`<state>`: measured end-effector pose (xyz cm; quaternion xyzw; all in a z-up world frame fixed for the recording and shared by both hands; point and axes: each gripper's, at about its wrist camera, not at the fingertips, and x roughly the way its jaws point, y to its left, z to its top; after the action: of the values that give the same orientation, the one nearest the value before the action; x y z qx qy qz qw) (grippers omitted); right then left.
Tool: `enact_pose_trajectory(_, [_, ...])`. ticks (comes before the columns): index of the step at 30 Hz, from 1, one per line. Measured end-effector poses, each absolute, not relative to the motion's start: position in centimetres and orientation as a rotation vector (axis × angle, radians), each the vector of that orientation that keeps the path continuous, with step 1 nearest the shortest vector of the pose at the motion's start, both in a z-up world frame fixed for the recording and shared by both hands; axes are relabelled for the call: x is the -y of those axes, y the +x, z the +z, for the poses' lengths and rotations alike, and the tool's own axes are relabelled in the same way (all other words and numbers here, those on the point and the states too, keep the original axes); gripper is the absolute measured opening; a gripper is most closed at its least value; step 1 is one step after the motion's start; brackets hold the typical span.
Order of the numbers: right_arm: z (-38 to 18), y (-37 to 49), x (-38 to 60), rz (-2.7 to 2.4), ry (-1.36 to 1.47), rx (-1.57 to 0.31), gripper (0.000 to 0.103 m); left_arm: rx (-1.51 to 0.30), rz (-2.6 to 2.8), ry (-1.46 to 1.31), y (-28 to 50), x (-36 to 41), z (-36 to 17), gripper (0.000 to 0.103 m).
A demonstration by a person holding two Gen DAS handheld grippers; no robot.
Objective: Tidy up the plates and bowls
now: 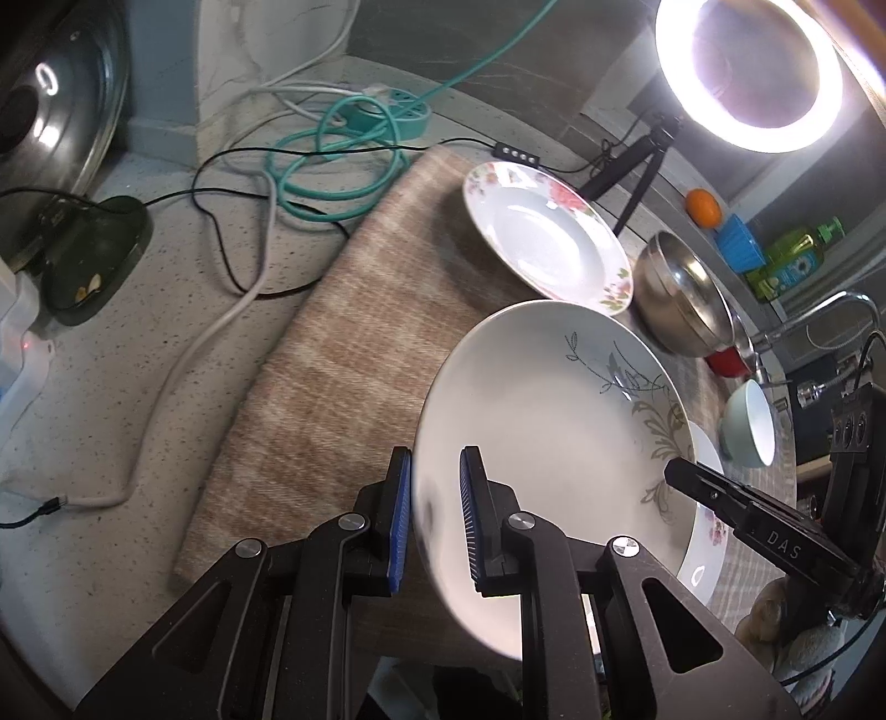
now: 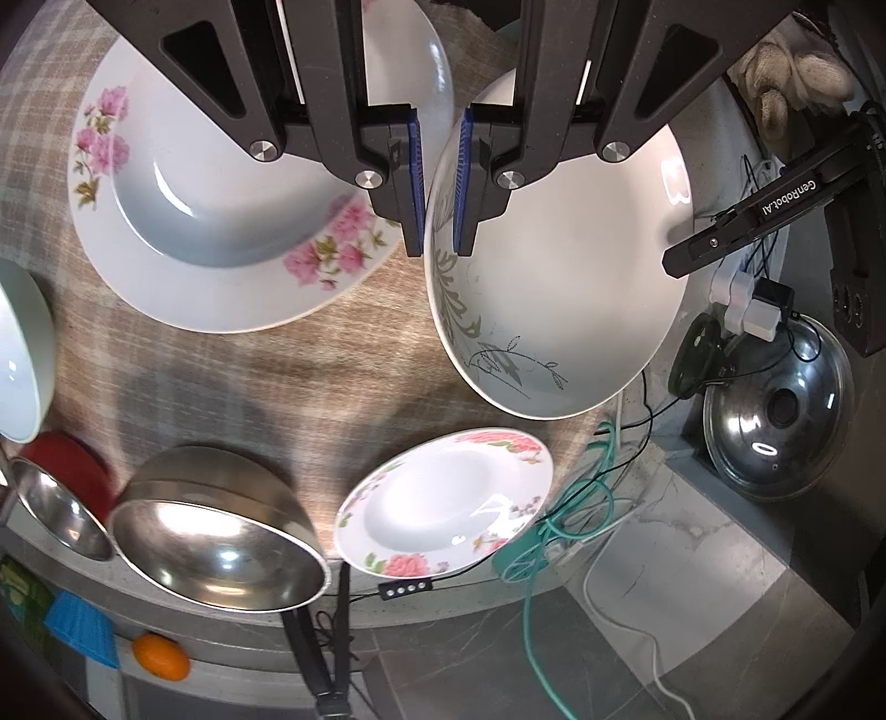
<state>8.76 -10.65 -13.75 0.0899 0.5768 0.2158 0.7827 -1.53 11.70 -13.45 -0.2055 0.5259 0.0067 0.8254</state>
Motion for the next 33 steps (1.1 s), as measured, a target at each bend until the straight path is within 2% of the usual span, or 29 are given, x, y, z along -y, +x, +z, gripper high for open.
enact_pose_trajectory(16, [-13.4,6.7,18.7,0.325,0.261,-1.223,0.009,-1.159,-0.124,-0.348,0.2,-4.5,-13.6,0.015])
enact_pose_trajectory(33, [-15.5,4.1,25.3,0.189,0.316,-1.254,0.009,-1.213,-0.242,-0.245,1.1,2.0,-14.9,0.015])
